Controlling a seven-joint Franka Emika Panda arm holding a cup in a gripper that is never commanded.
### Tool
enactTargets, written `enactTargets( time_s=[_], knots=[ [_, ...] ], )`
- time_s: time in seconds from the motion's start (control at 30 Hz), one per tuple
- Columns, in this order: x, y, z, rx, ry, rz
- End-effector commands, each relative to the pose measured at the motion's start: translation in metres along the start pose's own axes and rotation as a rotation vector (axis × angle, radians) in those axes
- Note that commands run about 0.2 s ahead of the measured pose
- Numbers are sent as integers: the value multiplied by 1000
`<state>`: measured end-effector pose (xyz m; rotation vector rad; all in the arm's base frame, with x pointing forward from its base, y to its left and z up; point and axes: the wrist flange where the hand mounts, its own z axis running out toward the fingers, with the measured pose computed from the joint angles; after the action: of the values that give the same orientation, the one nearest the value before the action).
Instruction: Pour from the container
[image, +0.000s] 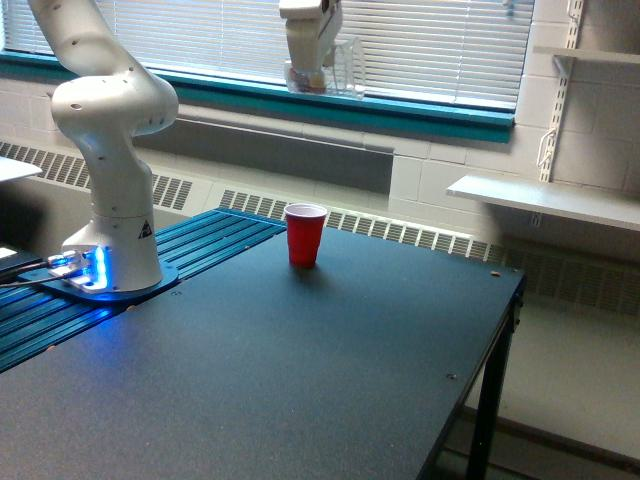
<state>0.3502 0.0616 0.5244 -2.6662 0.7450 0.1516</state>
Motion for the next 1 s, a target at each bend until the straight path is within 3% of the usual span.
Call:
enactTargets(
  time_s=[0.03,0.17,0.57,1.0],
  knots=[
    [-21,1,16,-51,-81,-137],
    [-28,2,29,-70,-139,-172],
    [-46,-10,65,-165,-253,-320],
    [-55,-30,104,-243,-333,-476]
  ],
)
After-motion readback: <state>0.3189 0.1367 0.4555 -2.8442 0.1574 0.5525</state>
